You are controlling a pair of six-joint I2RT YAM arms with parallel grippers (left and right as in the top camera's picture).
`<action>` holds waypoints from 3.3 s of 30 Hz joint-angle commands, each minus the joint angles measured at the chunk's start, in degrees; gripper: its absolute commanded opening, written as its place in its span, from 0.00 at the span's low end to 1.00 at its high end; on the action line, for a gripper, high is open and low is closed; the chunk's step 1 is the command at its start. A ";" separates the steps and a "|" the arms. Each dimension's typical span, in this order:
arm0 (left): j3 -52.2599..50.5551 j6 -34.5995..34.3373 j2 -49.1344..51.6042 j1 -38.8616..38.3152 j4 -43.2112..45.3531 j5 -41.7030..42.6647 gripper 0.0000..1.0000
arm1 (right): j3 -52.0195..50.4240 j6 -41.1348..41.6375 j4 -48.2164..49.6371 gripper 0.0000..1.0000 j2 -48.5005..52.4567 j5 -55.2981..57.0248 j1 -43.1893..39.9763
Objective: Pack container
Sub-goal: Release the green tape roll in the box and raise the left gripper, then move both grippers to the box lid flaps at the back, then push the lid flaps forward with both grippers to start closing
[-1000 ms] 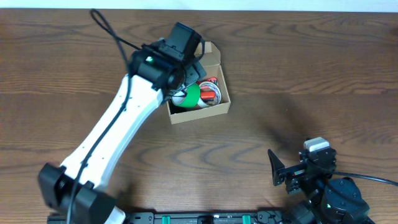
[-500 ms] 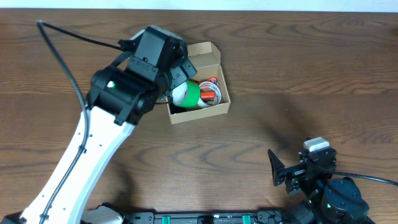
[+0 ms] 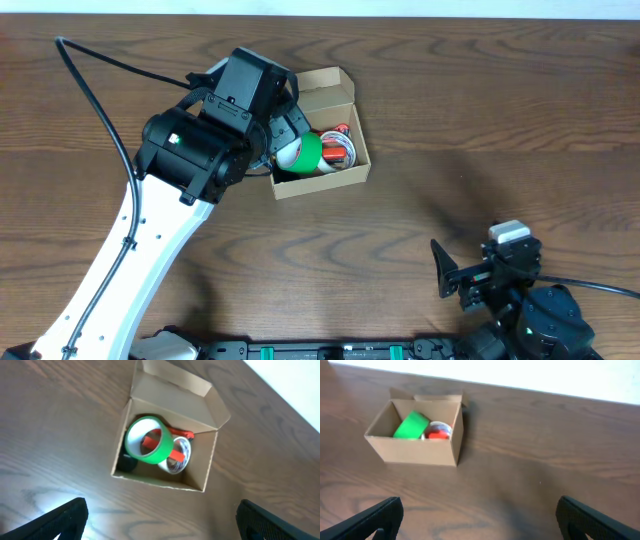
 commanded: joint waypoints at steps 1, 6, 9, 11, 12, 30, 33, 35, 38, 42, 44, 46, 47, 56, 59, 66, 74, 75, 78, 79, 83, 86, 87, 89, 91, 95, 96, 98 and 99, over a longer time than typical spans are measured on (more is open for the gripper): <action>0.92 0.63 0.20 0.35 -0.81 0.17 0.96 | 0.02 0.46 2.32 0.99 -0.35 -0.31 0.35; 0.92 0.79 0.20 0.35 -2.12 0.15 0.96 | 0.07 0.66 6.60 0.99 -0.35 -0.98 0.35; 0.92 2.21 0.20 0.39 -2.86 0.20 0.95 | 0.28 0.66 8.59 0.99 0.37 -1.57 0.33; 0.92 3.26 0.07 1.05 -2.91 0.74 0.96 | 0.87 0.66 10.60 0.99 2.29 -2.51 0.33; 0.92 3.54 -0.07 1.81 -2.84 1.53 0.96 | 1.33 0.63 11.39 0.99 3.74 -2.95 0.33; 0.92 7.85 6.40 30.08 8.15 15.45 0.95 | 30.84 -0.96 16.39 0.79 61.55 -12.61 -13.25; 0.92 7.91 10.21 32.02 8.76 16.26 0.72 | 34.12 -0.61 17.66 0.61 69.07 -15.52 -15.58; 0.92 7.89 12.81 32.87 8.98 16.65 0.46 | 35.54 -0.09 18.58 0.42 72.83 -17.49 -16.59; 0.92 7.85 17.46 34.14 9.38 18.64 0.09 | 36.22 2.12 20.94 0.14 77.09 -19.98 -17.75; 0.92 7.85 23.06 35.04 10.32 22.23 0.06 | 36.22 5.99 23.71 0.01 81.61 -20.90 -18.08; 0.92 7.82 25.20 35.15 11.04 23.41 0.05 | 36.22 6.97 24.57 0.01 83.34 -20.94 -18.29; 0.92 7.65 27.52 35.15 11.82 24.74 0.06 | 36.22 8.00 25.35 0.01 85.29 -21.35 -18.67; 0.92 7.65 28.52 35.15 12.09 25.51 0.06 | 36.22 8.35 25.68 0.01 86.14 -21.70 -18.86; 0.92 5.99 37.05 34.95 12.57 32.06 0.05 | 36.22 13.42 31.04 0.01 95.21 -27.63 -22.14; 0.92 5.49 39.63 34.77 13.55 35.74 0.06 | 36.22 16.20 33.81 0.01 97.83 -31.69 -23.56; 0.92 3.28 44.57 33.57 16.15 41.29 0.05 | 36.22 22.08 39.36 0.01 102.53 -37.57 -24.28; 0.92 0.57 46.56 31.50 20.55 43.67 0.06 | 36.24 28.70 47.63 0.01 106.40 -41.46 -24.28; 0.92 0.35 46.56 31.17 21.24 43.67 0.06 | 36.24 29.66 48.68 0.01 107.27 -42.07 -24.28; 0.92 -0.33 46.62 30.27 22.82 43.63 0.05 | 36.26 32.11 52.04 0.01 109.74 -44.30 -24.28; 0.92 -0.39 46.62 29.97 23.23 43.56 0.06 | 36.26 32.74 53.11 0.01 110.46 -44.85 -24.26; 0.92 -1.44 46.62 28.96 24.90 42.80 0.05 | 36.52 35.19 56.63 0.01 112.87 -45.94 -23.87; 0.92 -2.03 46.62 28.41 26.45 42.77 0.06 | 37.09 35.43 58.14 0.01 114.03 -46.62 -23.39; 0.92 -2.08 46.62 28.24 26.97 42.82 0.05 | 37.42 35.71 58.60 0.01 114.44 -46.88 -23.19; 0.92 -2.51 46.62 27.93 27.41 42.71 0.05 | 38.49 36.48 58.95 0.01 115.38 -47.65 -22.88; 0.92 -2.69 46.62 27.65 27.63 42.58 0.05 | 39.80 36.48 59.71 0.01 116.45 -48.94 -22.56; 0.92 -2.69 46.62 27.32 28.13 42.69 0.06 | 42.16 36.44 61.37 0.01 117.87 -49.44 -21.59; 0.92 -2.69 46.62 27.30 28.24 42.73 0.06 | 42.60 36.39 61.59 0.01 118.20 -49.42 -21.35; 0.92 -2.69 46.62 27.30 28.68 43.10 0.05 | 43.50 35.12 62.10 0.01 118.55 -49.59 -20.96; 0.92 -2.69 46.62 27.30 28.98 43.28 0.06 | 43.78 34.10 62.14 0.01 118.60 -49.59 -20.85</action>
